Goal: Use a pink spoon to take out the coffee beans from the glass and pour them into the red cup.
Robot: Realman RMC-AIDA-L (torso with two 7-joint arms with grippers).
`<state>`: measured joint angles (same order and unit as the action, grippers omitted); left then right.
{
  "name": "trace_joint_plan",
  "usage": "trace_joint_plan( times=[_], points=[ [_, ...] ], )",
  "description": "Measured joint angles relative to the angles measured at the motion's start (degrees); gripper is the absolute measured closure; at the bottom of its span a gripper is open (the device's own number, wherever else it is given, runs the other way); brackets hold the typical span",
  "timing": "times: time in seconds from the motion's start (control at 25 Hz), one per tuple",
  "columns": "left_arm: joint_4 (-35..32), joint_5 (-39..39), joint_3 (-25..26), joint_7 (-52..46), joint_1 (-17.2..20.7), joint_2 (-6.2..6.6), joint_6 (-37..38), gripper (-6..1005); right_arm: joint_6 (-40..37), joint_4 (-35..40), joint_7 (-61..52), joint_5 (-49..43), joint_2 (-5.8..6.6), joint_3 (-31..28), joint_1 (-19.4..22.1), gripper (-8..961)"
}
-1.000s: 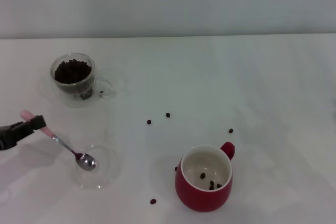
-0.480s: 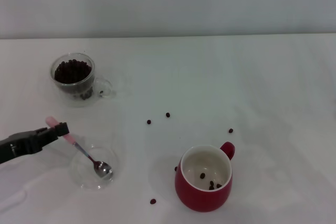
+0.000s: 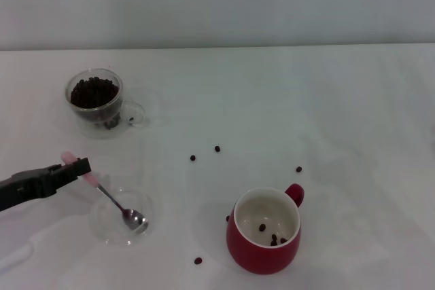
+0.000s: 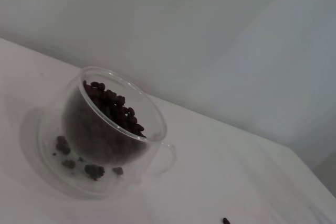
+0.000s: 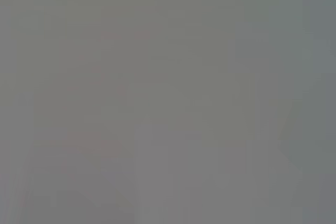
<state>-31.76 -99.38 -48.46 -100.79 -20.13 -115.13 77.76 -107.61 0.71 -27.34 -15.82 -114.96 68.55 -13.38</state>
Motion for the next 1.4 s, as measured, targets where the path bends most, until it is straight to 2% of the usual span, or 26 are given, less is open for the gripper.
trace_joint_plan(
  times=[0.08,0.4,0.64,0.84,1.12,1.24,1.4],
  points=[
    [-0.01,0.00,0.07,-0.01,0.04,0.00,-0.34,851,0.03,0.00,0.00,0.00,0.00,0.00,-0.03,572],
    [-0.05,-0.17,0.12,-0.05,0.30,0.01,-1.86,650,0.14,0.00,0.00,-0.20,-0.06,0.00,-0.27,572],
    [-0.40,-0.54,0.11,0.25,1.08,0.51,-2.65,444,0.15,-0.01,0.00,-0.23,-0.08,0.00,-0.33,572],
    [-3.25,-0.38,0.20,2.30,2.96,1.08,-2.59,315,0.23,-0.01,0.00,-0.08,-0.09,0.00,-0.35,571],
    [-6.63,-0.22,4.31,4.92,5.34,0.87,-2.79,287,0.24,0.14,0.00,0.01,-0.08,0.00,-0.66,571],
    [-8.52,0.13,7.16,8.44,6.49,0.04,-2.52,288,0.24,0.29,0.10,0.01,-0.08,0.00,-0.71,571],
    [-10.17,4.11,13.12,20.63,8.59,-2.64,-1.88,287,0.26,0.71,1.42,-0.12,-0.08,0.02,-0.81,571]
  ],
)
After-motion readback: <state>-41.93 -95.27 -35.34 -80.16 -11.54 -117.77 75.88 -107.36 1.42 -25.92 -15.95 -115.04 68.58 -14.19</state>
